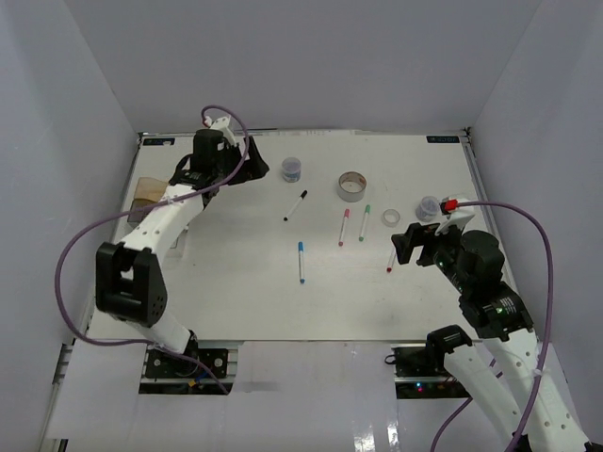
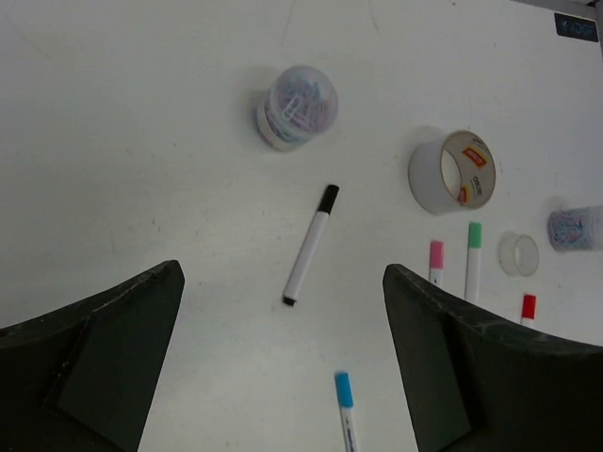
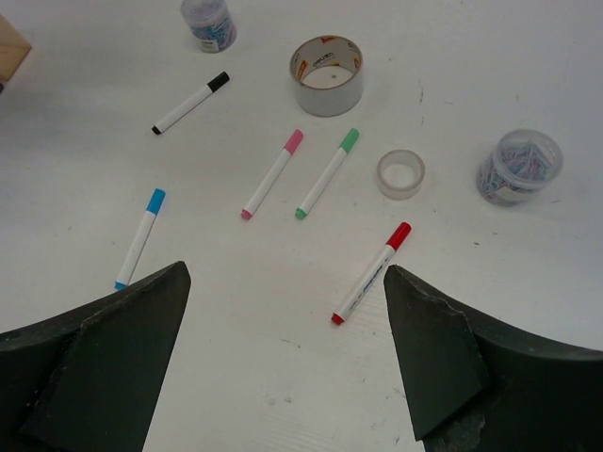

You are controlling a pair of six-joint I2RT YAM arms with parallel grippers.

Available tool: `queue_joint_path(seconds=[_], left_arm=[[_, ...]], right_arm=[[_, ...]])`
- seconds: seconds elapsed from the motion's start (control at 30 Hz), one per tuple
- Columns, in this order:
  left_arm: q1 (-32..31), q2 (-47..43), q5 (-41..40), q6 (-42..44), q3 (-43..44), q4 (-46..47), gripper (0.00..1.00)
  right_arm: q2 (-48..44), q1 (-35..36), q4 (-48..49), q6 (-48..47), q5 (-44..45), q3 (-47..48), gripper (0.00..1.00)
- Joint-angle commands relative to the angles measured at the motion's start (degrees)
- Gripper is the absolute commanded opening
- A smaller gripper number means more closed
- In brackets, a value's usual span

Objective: Sort the stationery into containers
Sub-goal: Pick up the stationery from the center of the board.

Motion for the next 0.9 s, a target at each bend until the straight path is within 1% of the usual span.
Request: queue_joint_path(seconds=[0.0,0.03,0.07,0.2,0.23,0.27,0.4,0.47,0.6,0.67,0.87], left_arm=[[-2.2,9.1,-3.3,1.8,6.0,7.8,0.98],[-3.0,11.6,-3.9,3.0,9.1,8.3,0.98],[-3.4,16.2,-4.8,3.5,10.8,8.9,0.98],[-5.4,25.8,-7.8,7.3,18.1,10.8,0.98],[-6.0,28.5,-9.9,8.7,20.0,11.6,0.98],[-6.3,28.5,-10.2,9.1,20.8,12.5,0.98],[-7.1,34.3,-9.8,10.3,24.2,16.1,0.98],[-7.7,35.7,-9.9,10.9,25.3,16.3,0.98],[-8.9,37.3,-10.6,14.3,24.7,21.9,0.98],[-9.5,38.4,-11.9,15.2,24.9,23.0,0.98],[-9.6,42.3,-13.3,15.5,28.4,21.0,0.98]], right_arm=[[-0.5,0.3,2.5,0.7,-1.4,-0.6,0.9],[-0.7,0.4,2.7,0.7,-1.4,-0.7,0.9],[-0.9,0.3,2.7,0.5,-1.4,-1.0,0.9],[-1.6,0.3,3.6,-0.5,-4.8,-1.9,0.9],[-1.9,0.4,3.9,-0.9,-5.8,-2.1,0.9],[-2.1,0.4,3.9,-1.2,-6.2,-2.2,0.9],[-2.8,0.4,4.2,-1.9,-7.2,-3.0,0.9],[-3.2,0.4,4.3,-2.0,-7.1,-3.4,0.9],[-3.8,0.4,5.2,-2.1,-7.6,-4.2,0.9],[-4.1,0.4,5.4,-2.2,-7.9,-4.8,0.9],[-4.6,0.5,5.6,-2.5,-8.0,-5.0,0.9]])
